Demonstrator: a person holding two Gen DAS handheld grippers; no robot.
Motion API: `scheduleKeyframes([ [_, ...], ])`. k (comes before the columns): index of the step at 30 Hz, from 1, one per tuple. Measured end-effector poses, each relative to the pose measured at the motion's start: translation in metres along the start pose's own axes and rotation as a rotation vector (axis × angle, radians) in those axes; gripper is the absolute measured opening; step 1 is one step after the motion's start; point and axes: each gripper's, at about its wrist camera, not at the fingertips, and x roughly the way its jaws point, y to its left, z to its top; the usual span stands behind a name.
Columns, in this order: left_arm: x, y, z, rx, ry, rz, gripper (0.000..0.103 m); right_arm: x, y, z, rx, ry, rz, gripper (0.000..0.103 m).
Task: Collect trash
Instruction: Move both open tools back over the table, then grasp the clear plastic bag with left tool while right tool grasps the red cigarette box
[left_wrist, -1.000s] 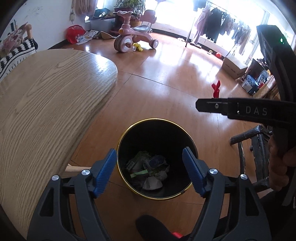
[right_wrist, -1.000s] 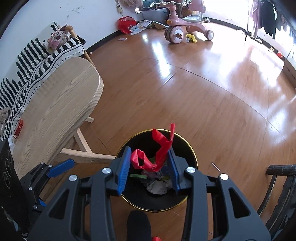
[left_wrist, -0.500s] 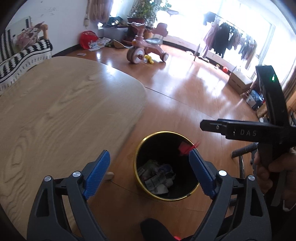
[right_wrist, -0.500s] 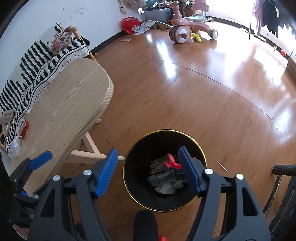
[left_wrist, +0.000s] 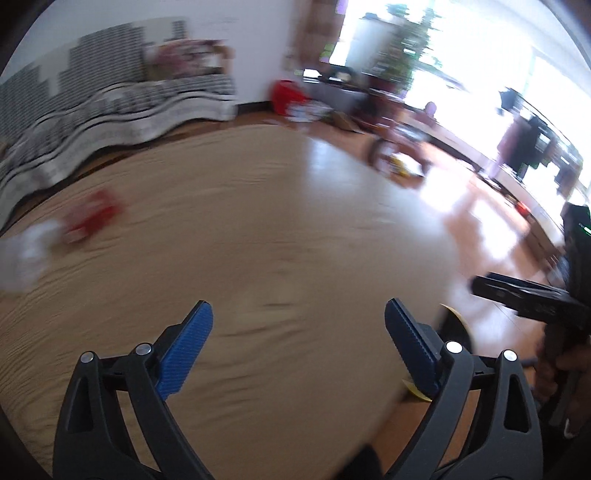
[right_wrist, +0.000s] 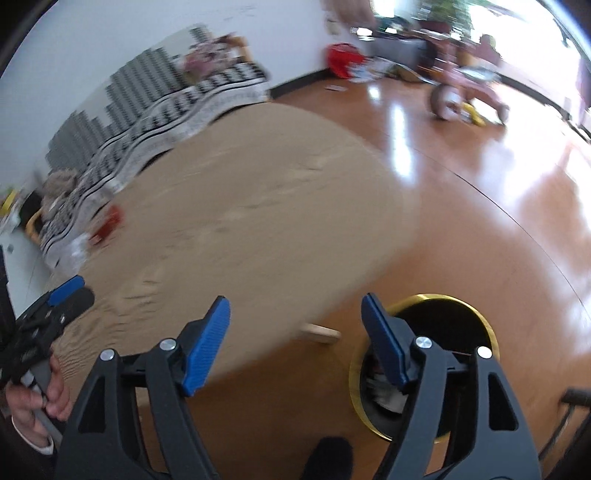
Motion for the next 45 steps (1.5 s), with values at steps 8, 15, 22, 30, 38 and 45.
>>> scheduleKeyframes([
  [8,-0.045,0.158,-0.005,-0.148,-0.060,0.317,0.096,0.057,0.144,0.013,-0.195,0.059,0.149,0.074],
  [15,-0.031,0.246,0.028,-0.192,-0.089,0.433,0.096,0.094,0.236,0.002,-0.312,0.118,0.231,0.078],
  [22,0.037,0.271,0.056,-0.091,-0.003,0.426,0.096,0.123,0.257,0.001,-0.345,0.164,0.220,0.078],
  [30,0.037,0.288,0.037,-0.139,0.046,0.336,0.020,0.152,0.280,0.016,-0.354,0.158,0.235,0.078],
  [38,-0.053,0.281,-0.034,-0.295,0.057,0.310,0.016,0.195,0.343,0.062,-0.499,0.095,0.256,0.089],
  [45,-0.105,0.244,-0.076,-0.396,0.069,0.354,0.015,0.243,0.401,0.087,-0.590,0.144,0.229,0.091],
])
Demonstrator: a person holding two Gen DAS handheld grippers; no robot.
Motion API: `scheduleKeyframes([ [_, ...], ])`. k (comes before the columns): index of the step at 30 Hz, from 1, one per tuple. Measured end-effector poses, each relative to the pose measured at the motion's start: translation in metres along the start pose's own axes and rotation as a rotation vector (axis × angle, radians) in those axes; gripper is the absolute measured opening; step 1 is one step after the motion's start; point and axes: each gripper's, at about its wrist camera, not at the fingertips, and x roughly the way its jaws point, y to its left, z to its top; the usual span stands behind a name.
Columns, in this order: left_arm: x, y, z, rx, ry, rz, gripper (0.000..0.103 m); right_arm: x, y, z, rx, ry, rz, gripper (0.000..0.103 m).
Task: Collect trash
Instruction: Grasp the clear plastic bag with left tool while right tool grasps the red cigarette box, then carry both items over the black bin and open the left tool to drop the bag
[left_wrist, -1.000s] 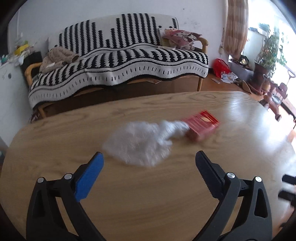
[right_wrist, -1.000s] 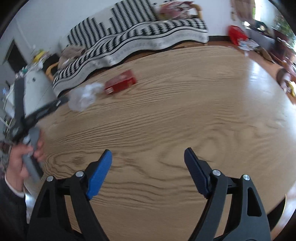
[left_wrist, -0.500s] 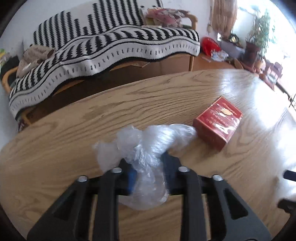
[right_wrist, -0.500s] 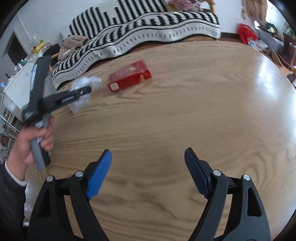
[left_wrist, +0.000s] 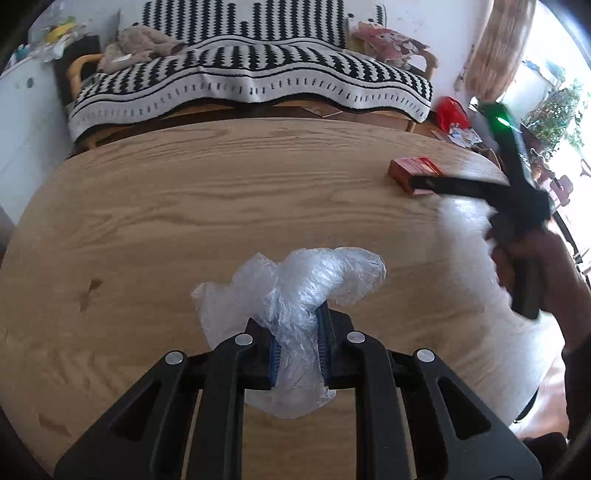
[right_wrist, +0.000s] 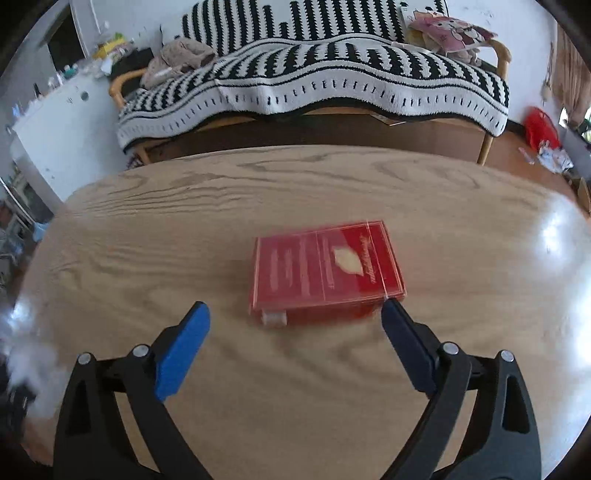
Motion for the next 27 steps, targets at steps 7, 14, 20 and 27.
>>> scheduleKeyframes([
  [7,0.016,-0.021,-0.004,0.026,0.011,-0.023,0.016,0.029,0.000,0.014,-0.031,0.053,-0.028,0.092],
  [14,0.015,-0.026,-0.001,0.030,-0.005,-0.015,0.015,0.025,0.013,0.006,-0.084,0.055,0.025,0.070],
  [20,0.012,-0.038,0.004,0.027,-0.012,-0.040,0.016,-0.014,0.018,-0.024,-0.091,0.017,0.043,0.070],
  [27,0.012,-0.087,0.006,0.074,-0.021,-0.105,0.016,-0.115,-0.025,-0.091,0.023,-0.060,-0.031,0.070],
])
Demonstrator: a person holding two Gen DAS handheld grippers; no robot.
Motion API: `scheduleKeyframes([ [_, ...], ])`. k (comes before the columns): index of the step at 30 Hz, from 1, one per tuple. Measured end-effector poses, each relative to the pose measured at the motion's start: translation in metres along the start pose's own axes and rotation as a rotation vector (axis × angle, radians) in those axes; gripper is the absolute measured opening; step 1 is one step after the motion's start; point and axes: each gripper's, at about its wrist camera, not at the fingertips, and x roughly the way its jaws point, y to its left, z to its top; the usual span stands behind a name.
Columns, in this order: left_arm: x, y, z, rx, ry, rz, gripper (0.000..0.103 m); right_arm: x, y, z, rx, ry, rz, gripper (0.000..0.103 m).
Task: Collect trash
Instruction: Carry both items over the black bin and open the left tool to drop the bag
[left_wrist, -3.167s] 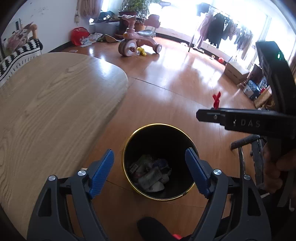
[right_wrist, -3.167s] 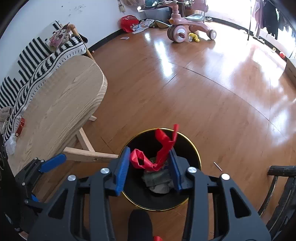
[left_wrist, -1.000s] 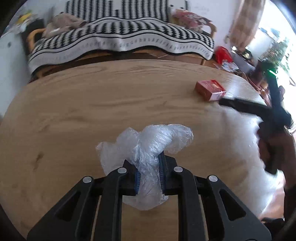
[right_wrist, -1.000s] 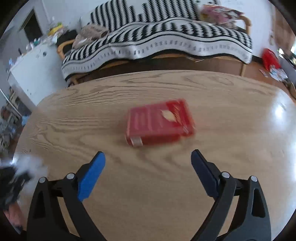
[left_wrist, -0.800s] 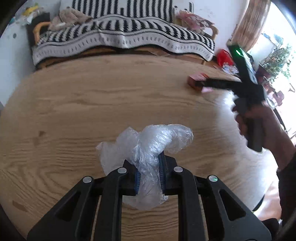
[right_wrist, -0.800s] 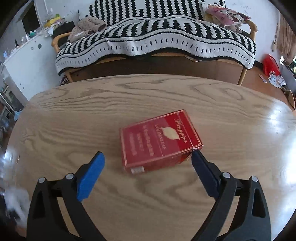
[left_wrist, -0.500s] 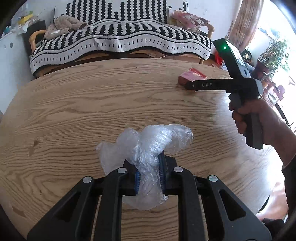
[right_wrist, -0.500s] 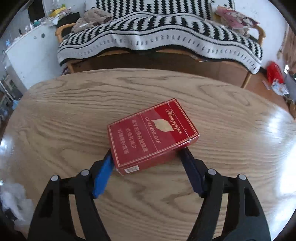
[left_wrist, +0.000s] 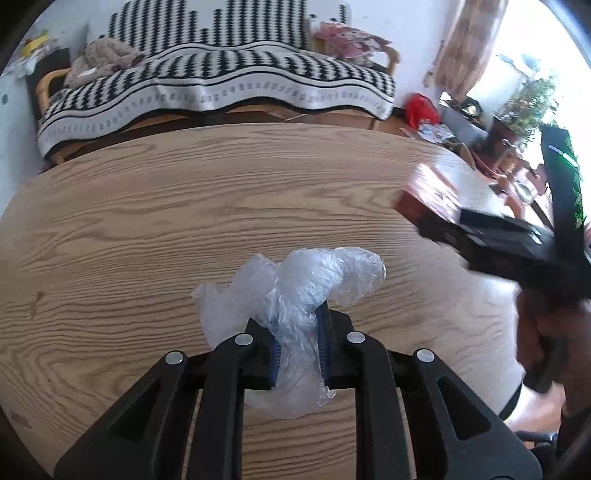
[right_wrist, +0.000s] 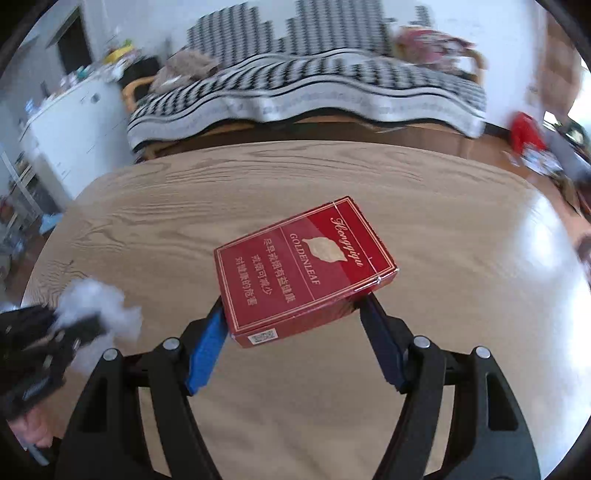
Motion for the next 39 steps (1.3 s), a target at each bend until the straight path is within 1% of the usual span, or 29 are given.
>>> scheduleKeyframes([
  [4,0.001,-0.051,-0.002,0.065,-0.015,-0.048,0.016,-0.068,-0.047,-0.060,0.125,-0.034,-0.105,0.070],
  [6,0.001,-0.084,-0.005,0.099,-0.021,-0.091,0.016,-0.101,-0.075,-0.096,0.195,-0.060,-0.168,0.070],
  [7,0.001,-0.098,-0.007,0.114,-0.022,-0.111,0.016,-0.112,-0.085,-0.107,0.216,-0.067,-0.190,0.070],
  [10,0.003,-0.156,-0.021,0.184,-0.024,-0.185,0.016,-0.155,-0.131,-0.163,0.344,-0.087,-0.271,0.070],
  [11,0.004,-0.176,-0.027,0.212,-0.022,-0.211,0.016,-0.164,-0.141,-0.177,0.368,-0.087,-0.295,0.070],
  [13,0.006,-0.206,-0.038,0.244,-0.018,-0.255,0.016,-0.184,-0.164,-0.205,0.427,-0.083,-0.341,0.070],
  [15,0.012,-0.244,-0.053,0.284,-0.003,-0.317,0.016,-0.206,-0.186,-0.235,0.489,-0.079,-0.385,0.070],
  [17,0.016,-0.274,-0.065,0.329,0.007,-0.353,0.016,-0.225,-0.203,-0.261,0.536,-0.085,-0.418,0.070],
  [18,0.019,-0.293,-0.074,0.359,0.013,-0.376,0.016,-0.232,-0.209,-0.271,0.558,-0.086,-0.429,0.070],
  [21,0.025,-0.335,-0.093,0.414,0.034,-0.439,0.016,-0.248,-0.226,-0.304,0.621,-0.075,-0.463,0.070],
  [25,0.033,-0.375,-0.115,0.467,0.064,-0.498,0.016,-0.263,-0.240,-0.328,0.689,-0.087,-0.479,0.070],
  [26,0.037,-0.383,-0.118,0.469,0.080,-0.518,0.016,-0.264,-0.240,-0.329,0.701,-0.091,-0.477,0.070],
  [29,0.044,-0.398,-0.132,0.485,0.101,-0.538,0.016,-0.268,-0.245,-0.336,0.729,-0.095,-0.475,0.070],
  [33,0.053,-0.410,-0.140,0.484,0.138,-0.567,0.016,-0.266,-0.250,-0.341,0.737,-0.081,-0.472,0.070],
  [39,0.062,-0.420,-0.144,0.492,0.155,-0.570,0.016,-0.268,-0.259,-0.346,0.759,-0.075,-0.472,0.070],
])
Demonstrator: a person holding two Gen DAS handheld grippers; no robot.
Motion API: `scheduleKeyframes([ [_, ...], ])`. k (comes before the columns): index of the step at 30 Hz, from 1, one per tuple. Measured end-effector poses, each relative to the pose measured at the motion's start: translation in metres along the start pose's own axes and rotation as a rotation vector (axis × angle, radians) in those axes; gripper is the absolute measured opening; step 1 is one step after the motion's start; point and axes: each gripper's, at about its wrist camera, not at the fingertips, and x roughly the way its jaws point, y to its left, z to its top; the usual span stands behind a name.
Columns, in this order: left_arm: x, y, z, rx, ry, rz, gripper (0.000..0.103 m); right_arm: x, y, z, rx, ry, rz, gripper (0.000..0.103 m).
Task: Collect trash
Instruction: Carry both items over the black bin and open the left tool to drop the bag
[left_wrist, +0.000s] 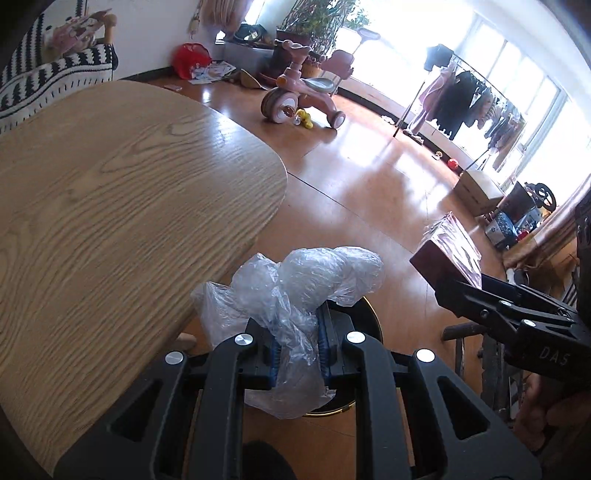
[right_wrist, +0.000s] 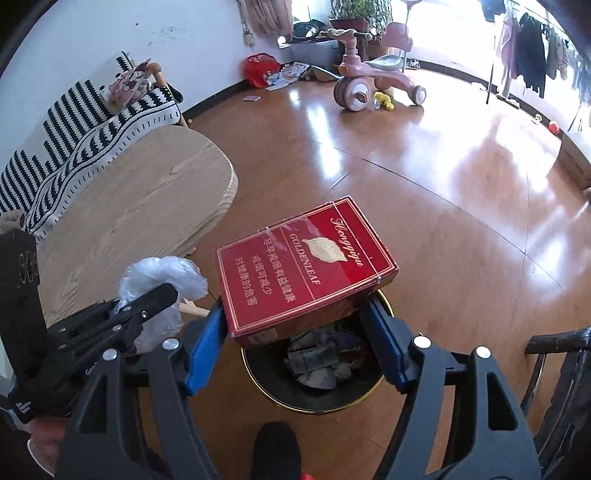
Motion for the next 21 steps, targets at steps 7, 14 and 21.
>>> scheduleKeyframes([
  [7,0.012,0.001,0.005,0.011,0.018,-0.009,0.016,0.006,0.000,0.003,0.013,0.007,-0.004,0.070],
  [14,0.025,0.004,0.008,0.013,0.045,-0.036,0.016,0.005,-0.004,0.003,0.028,0.008,-0.002,0.070],
  [21,0.041,0.001,0.005,0.022,0.054,-0.073,0.072,0.006,-0.011,0.002,0.048,0.012,-0.010,0.070],
])
